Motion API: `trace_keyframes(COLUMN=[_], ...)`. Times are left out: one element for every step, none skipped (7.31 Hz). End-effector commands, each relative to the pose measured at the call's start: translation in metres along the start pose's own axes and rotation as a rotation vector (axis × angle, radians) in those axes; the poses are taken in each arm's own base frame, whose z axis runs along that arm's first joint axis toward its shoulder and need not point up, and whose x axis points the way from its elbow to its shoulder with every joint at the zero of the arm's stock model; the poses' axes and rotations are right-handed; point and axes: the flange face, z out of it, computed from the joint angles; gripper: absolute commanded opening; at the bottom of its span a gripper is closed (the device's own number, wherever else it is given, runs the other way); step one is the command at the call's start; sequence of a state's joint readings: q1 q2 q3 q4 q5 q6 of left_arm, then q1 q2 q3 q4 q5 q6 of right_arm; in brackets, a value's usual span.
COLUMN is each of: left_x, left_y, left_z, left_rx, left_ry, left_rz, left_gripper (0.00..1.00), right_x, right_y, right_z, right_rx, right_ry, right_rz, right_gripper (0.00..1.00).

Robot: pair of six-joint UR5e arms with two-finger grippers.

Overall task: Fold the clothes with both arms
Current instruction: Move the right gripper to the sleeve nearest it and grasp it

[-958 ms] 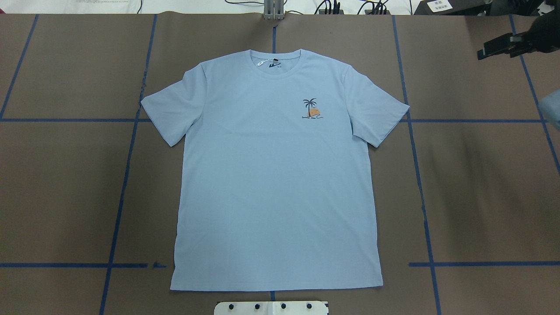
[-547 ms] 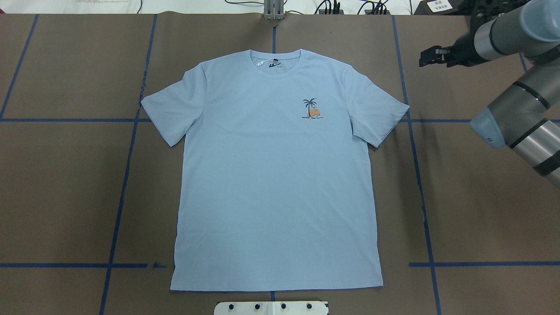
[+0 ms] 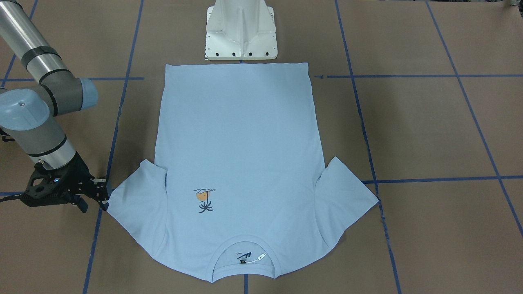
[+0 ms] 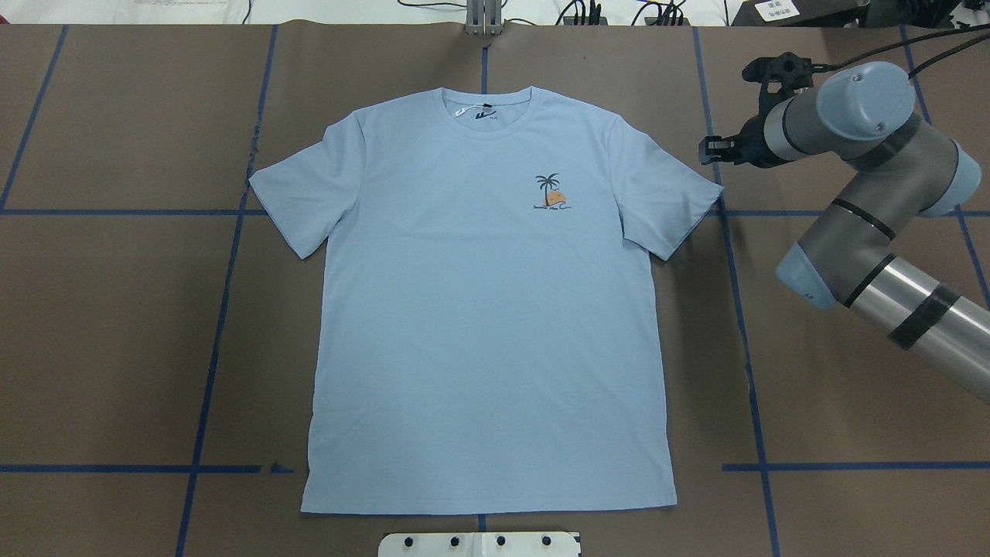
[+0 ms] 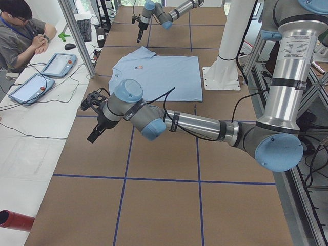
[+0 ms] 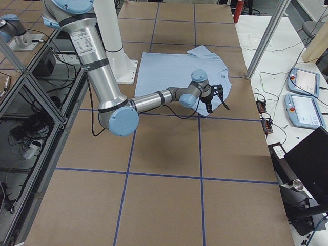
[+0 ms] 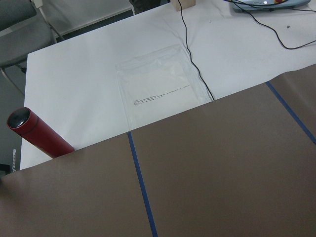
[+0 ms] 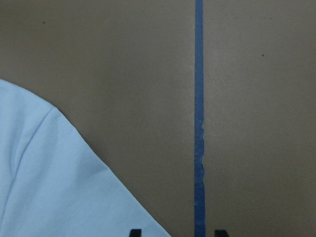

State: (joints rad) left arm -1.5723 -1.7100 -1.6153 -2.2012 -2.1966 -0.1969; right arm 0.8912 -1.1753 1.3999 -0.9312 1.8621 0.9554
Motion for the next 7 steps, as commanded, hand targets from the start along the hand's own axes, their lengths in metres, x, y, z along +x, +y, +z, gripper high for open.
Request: trace_keyframes(left_x=[0.000, 0.000, 0.000, 0.000, 0.000, 0.000, -0.001], left_y=[0.001, 0.000, 0.000, 0.000, 0.001, 0.001, 0.001], left_z=[0.000, 0.000, 0.000, 0.000, 0.000, 0.000, -0.001], left_rx=[-0.001, 0.000, 0.000, 0.000, -0.001, -0.001, 0.000], left_ry=[0.000, 0.000, 0.002, 0.000, 0.001, 0.000, -0.001], left_rz=[0.001, 0.001, 0.001, 0.002, 0.001, 0.001, 0.001], left_gripper=[1.00, 1.00, 1.00, 1.00, 1.00, 1.00, 1.00], right_x=[-0.004, -0.001, 0.002, 0.003, 0.005, 0.005, 0.004], right_y=[0.018, 0.021, 0.024, 0.024, 0.026, 0.025, 0.026], right_z=[0.019, 0.023, 0.028, 0.028, 0.031, 0.030, 0.030], right_rx=[-0.013, -0.020, -0.027, -0.028, -0.032, -0.019, -0.017], right_ry=[0.028, 0.035, 0.043, 0.044, 0.049, 0.040, 0.038], right_rz=[-0.008, -0.007, -0.006, -0.006, -0.005, -0.008, -0.010], right_gripper=[0.57, 0.57, 0.56, 0.55, 0.52, 0.40, 0.18])
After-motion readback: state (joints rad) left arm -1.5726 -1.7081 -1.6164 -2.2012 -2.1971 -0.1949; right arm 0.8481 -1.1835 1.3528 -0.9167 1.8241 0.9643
